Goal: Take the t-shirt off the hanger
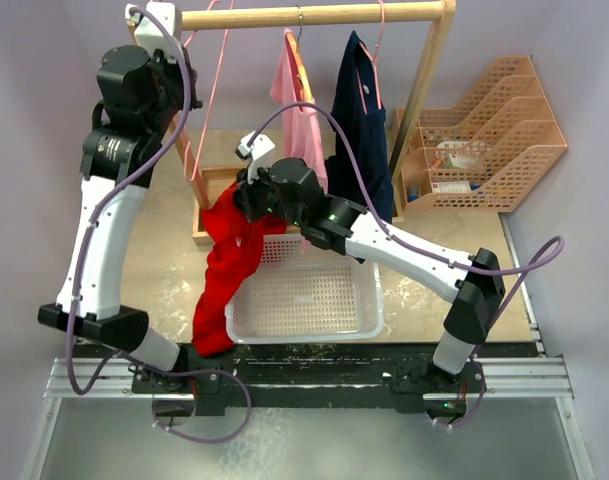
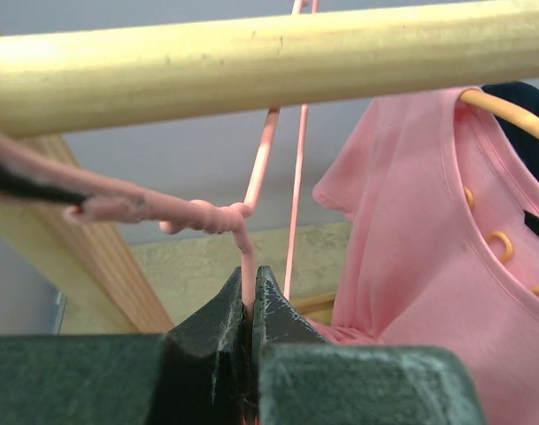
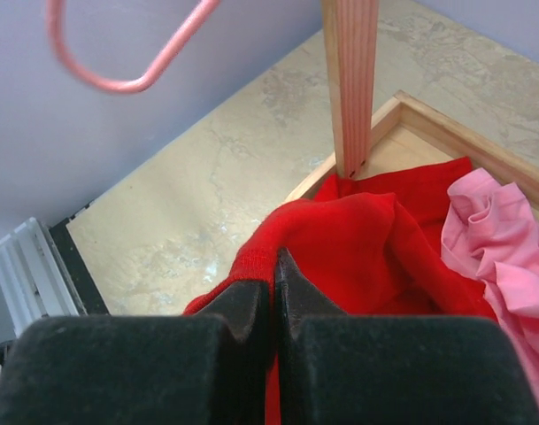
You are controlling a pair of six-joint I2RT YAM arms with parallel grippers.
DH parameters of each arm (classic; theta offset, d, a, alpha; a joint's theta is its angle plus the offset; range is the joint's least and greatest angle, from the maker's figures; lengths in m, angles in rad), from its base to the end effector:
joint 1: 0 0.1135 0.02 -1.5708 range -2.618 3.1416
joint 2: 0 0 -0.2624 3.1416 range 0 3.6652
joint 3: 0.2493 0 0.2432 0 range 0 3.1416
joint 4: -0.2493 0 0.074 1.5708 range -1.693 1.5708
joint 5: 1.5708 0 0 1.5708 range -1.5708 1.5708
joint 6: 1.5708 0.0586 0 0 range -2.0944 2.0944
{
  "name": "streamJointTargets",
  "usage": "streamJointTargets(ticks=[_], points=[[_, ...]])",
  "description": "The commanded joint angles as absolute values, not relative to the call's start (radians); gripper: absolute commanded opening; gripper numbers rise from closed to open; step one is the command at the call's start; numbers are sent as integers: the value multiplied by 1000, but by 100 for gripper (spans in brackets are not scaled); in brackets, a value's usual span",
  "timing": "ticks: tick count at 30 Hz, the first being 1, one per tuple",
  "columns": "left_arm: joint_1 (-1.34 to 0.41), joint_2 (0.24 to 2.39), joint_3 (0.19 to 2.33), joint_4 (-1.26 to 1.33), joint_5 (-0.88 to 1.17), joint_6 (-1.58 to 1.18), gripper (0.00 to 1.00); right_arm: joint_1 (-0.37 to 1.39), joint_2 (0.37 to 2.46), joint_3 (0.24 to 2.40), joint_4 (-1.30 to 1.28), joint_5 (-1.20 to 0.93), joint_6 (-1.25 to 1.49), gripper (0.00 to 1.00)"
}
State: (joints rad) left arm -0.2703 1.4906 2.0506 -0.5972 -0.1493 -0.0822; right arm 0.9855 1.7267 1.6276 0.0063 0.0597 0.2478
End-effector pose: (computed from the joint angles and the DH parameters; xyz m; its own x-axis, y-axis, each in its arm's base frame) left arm 0.2901 -0.0713 0.5462 -0.0456 -0.0716 -0.9964 0.1175 0.9901 -0.0765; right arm 0.2422 0.3591 0.3968 -0.2457 0.0725 -0.9666 -0.7623 0.6016 0.2389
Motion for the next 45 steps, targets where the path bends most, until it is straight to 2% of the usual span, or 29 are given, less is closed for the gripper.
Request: streamJointTargets(ticks=[1,20,27,33,35,36,39,40,41,44,45], points=[[-258,1566,2202,-548,-135,-51,0,998,1673,1620,61,54,252,0],[-207,1785,2389,-551,-159,-80,0,1027,1693,1562,84,40,274,0],[-198,1759,2271,-531,-127,-93,1,1041,1695,1545,94,43,283,0],[-198,1677,2120,-477,-135,-92,16,1046,1700,1554,97,42,285,0],[-198,1661,2095,-476,-136,-89,26,1048,1701,1553,102,43,291,0],[-198,1647,2079,-471,-135,-89,27,1047,1701,1552,104,43,292,0],[-197,1614,2026,-433,-135,-90,18,1050,1703,1555,105,48,293,0],[-196,1608,2020,-432,-133,-90,20,1049,1703,1557,104,49,294,0],[-196,1602,2018,-435,-129,-92,25,1052,1703,1558,102,51,293,0],[-196,1573,1991,-428,-113,-96,60,1054,1703,1560,100,57,292,0],[-196,1556,1975,-419,-110,-99,67,1056,1703,1561,100,60,291,0]])
